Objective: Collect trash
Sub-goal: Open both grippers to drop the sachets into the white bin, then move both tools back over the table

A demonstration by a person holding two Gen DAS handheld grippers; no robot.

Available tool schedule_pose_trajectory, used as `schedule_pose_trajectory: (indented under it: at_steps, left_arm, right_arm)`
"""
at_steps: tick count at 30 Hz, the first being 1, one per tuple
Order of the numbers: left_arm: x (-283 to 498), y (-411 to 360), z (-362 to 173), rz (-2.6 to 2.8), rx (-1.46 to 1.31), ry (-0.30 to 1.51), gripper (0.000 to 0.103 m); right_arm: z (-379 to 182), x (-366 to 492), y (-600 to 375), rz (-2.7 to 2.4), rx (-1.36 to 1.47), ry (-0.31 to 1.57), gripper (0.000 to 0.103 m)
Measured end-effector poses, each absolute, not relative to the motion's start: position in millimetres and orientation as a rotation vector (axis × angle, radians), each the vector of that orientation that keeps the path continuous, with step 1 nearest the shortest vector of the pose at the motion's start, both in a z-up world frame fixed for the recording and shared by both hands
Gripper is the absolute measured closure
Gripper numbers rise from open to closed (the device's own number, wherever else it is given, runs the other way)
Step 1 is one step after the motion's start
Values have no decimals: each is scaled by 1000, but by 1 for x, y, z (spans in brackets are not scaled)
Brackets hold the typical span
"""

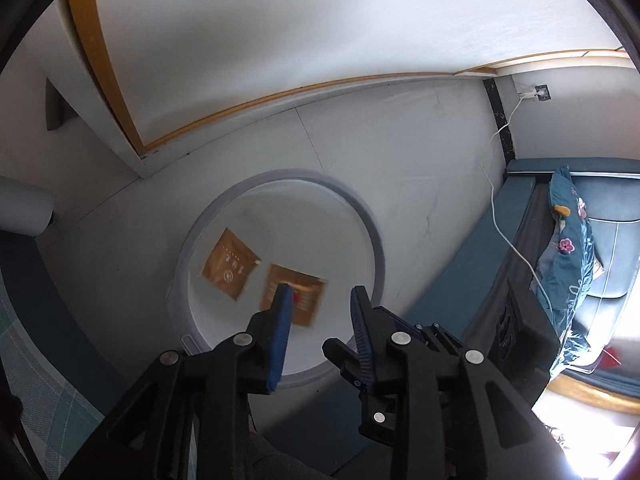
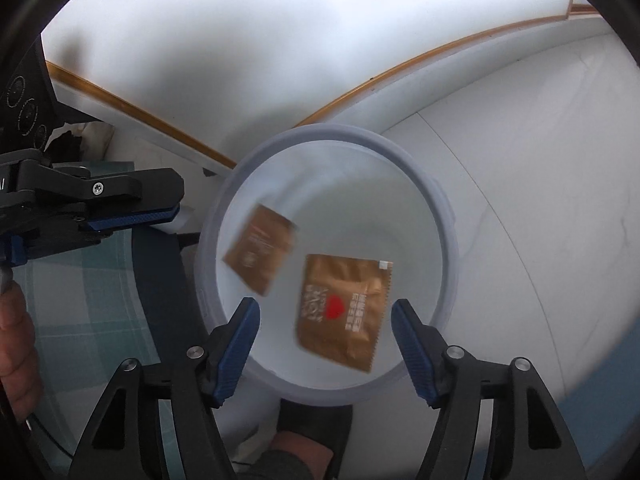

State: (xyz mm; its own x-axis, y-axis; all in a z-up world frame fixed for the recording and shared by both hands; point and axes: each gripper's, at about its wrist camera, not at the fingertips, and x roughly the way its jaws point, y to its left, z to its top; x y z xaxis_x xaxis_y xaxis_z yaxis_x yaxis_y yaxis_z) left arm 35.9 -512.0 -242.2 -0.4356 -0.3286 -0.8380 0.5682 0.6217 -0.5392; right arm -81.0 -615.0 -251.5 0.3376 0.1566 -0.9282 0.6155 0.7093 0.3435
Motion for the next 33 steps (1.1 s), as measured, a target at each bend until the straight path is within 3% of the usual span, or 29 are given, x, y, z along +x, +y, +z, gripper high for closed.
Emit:
schedule_pose_trajectory:
  at_steps: [5, 14, 21, 23, 33]
  left_arm:
    - [28, -521, -233, -1026, 243, 1711, 51]
    - [17, -502, -170, -1001, 416, 1427, 50]
    - [9, -462, -105, -921, 422, 1208, 47]
    - [7, -453, -92, -893, 399, 1161, 37]
    - [14, -372, 5, -738, 256, 882, 21]
  right_arm:
    - [-245, -94, -618, -334, 779, 1196, 28]
    - [-205, -124, -627, -399, 780, 1120, 24]
    - [-132, -138, -628, -442, 713, 988, 22]
    - [-108, -142, -626, -448, 681, 949, 21]
    - [18, -145, -577, -464, 479, 724, 12]
